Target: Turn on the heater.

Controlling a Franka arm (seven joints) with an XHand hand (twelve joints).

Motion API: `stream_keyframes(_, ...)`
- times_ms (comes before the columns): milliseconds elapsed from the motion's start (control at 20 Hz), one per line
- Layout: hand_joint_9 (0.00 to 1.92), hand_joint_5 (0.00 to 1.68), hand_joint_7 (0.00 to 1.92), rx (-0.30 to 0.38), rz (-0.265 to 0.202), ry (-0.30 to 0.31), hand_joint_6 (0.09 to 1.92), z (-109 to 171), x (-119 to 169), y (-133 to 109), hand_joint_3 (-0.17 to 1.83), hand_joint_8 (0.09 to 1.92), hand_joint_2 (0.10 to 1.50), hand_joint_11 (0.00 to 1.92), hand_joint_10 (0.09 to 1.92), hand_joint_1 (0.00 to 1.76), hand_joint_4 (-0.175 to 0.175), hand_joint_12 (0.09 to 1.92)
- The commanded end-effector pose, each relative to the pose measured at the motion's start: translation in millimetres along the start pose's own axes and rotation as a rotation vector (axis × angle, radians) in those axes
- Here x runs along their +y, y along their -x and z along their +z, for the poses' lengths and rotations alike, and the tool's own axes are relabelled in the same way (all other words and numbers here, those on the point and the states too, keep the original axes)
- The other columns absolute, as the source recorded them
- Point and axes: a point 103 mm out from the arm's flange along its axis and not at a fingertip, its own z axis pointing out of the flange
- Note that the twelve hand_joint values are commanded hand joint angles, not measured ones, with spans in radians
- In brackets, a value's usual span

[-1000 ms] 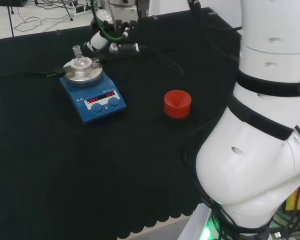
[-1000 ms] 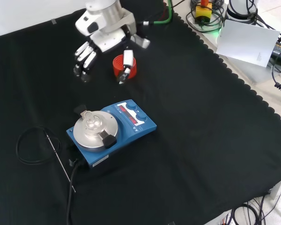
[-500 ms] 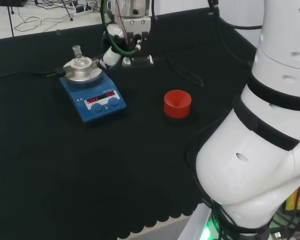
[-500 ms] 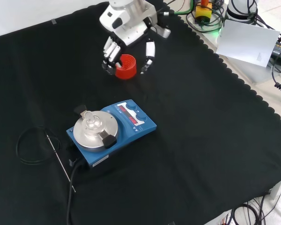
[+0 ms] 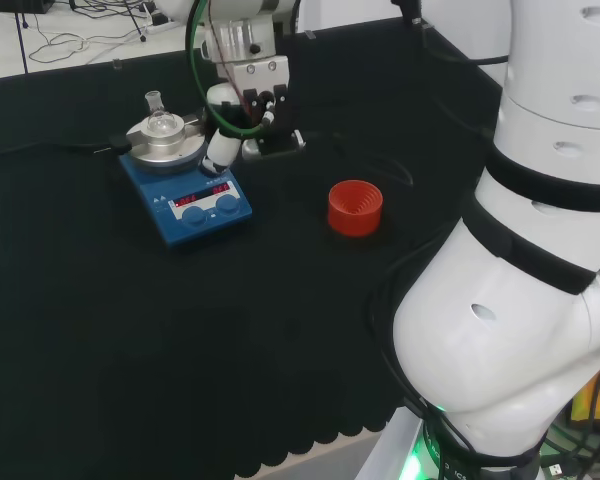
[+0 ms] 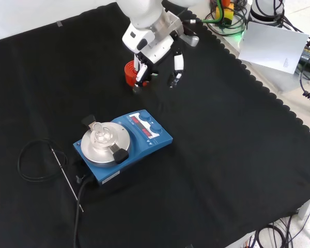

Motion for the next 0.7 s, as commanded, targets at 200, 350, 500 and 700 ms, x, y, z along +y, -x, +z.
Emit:
stream_keyframes(200,1.59,0.39,1.39,-0.042,-0.016,-0.08,0.18,19.8,4.1,-10.1,0.59,1.04,0.69,1.56,0.92,0.99,-0.107,1.03)
stream_keyframes(350,1.64,0.42,1.48,-0.05,-0.024,-0.104,0.18,25.2,5.1,-11.4,0.59,1.1,0.7,1.63,1.08,0.99,-0.108,1.13)
stream_keyframes(500,1.66,0.49,1.55,-0.082,-0.041,-0.127,0.26,29.4,6.0,-15.4,0.61,1.16,0.73,1.69,1.2,1.06,-0.112,1.25)
stream_keyframes(700,1.68,0.43,1.57,-0.109,-0.064,-0.182,0.56,36.1,9.0,-20.5,0.85,1.31,0.72,1.55,1.32,1.33,-0.104,1.32)
